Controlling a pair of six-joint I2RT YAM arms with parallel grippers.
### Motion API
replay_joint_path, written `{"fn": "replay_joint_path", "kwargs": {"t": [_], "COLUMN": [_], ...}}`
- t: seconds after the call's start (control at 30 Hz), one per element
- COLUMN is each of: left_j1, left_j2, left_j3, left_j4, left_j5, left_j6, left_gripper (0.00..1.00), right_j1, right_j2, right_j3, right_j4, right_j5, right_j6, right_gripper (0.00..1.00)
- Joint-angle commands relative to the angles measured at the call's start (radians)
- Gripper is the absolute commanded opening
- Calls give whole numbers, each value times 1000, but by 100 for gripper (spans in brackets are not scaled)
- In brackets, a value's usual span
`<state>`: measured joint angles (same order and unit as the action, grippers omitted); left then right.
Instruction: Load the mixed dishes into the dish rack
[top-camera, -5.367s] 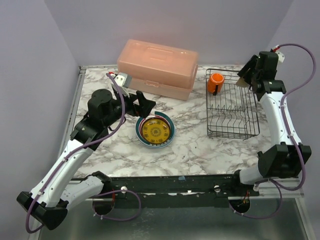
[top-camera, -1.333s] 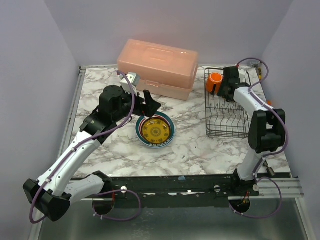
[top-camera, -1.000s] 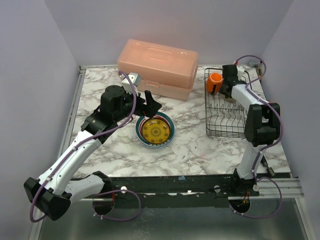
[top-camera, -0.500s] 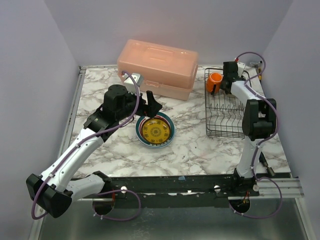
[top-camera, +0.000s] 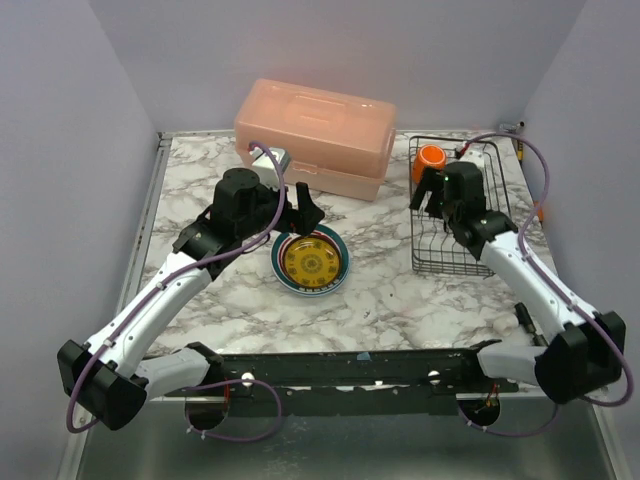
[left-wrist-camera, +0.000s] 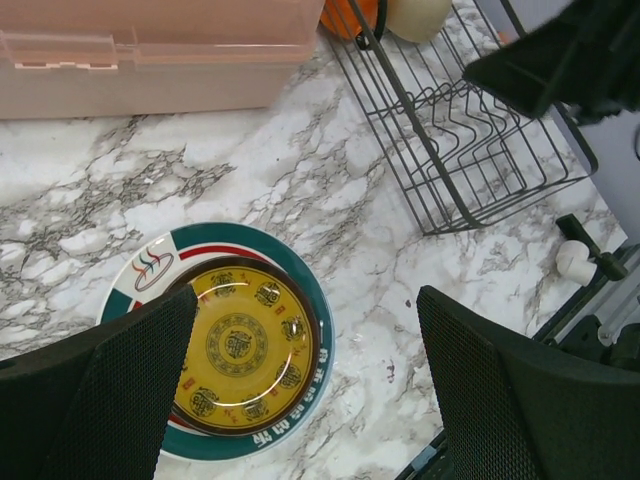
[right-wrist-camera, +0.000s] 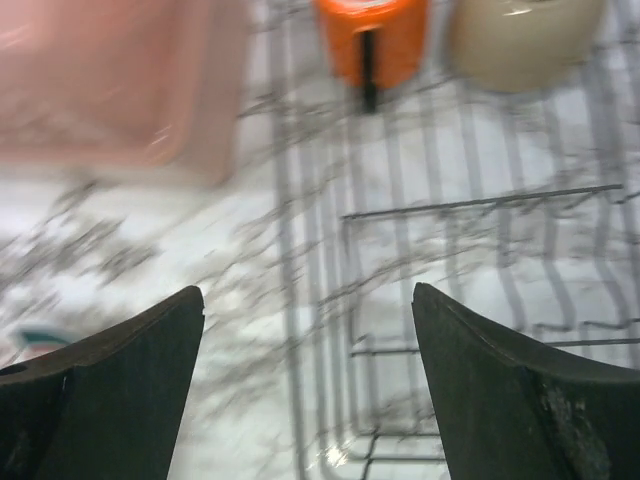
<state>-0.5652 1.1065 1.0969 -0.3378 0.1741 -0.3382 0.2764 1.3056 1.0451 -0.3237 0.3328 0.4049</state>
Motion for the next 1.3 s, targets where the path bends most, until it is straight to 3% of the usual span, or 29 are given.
{"fn": "replay_joint_path", "kwargs": {"t": [0.0,0.2,0.37,0.47,0.7,0.9,1.07,1.27], "left_j1": [-6,-12,-17,-17,-17,-17,-17,-16], "left_j2": [32,35,17,-19,-218,-274,-197,-187], "left_j3": [6,-17,-35,-54,-367,-428,-368,-410], "left_j4": [11,45,57,57,176,68,-34,11], "left_j5": [-4,-32,-28,-10,30,4,-4,-60], "left_j6": [5,17,-43,-167,-412,-377,-300,-324], "left_gripper": [91,89,88,88,87,78,70,68], "right_j1": [159,482,644,654,654,654,652,651], "right_j2": [-105,-131,-76,-88,-53,34,112,206], "right_j3": [-90,-159,-189,-243,-300,-259,-198,-136], "right_j4": [-29,-12,30,112,274,288,264,243], "right_j5": [-74,-28,-23,-55,-114,-79,25,31], "right_j6": [61,184,257,290,311,295,232,236], "right_gripper": [88,87,87,80,58,43,38,28]}}
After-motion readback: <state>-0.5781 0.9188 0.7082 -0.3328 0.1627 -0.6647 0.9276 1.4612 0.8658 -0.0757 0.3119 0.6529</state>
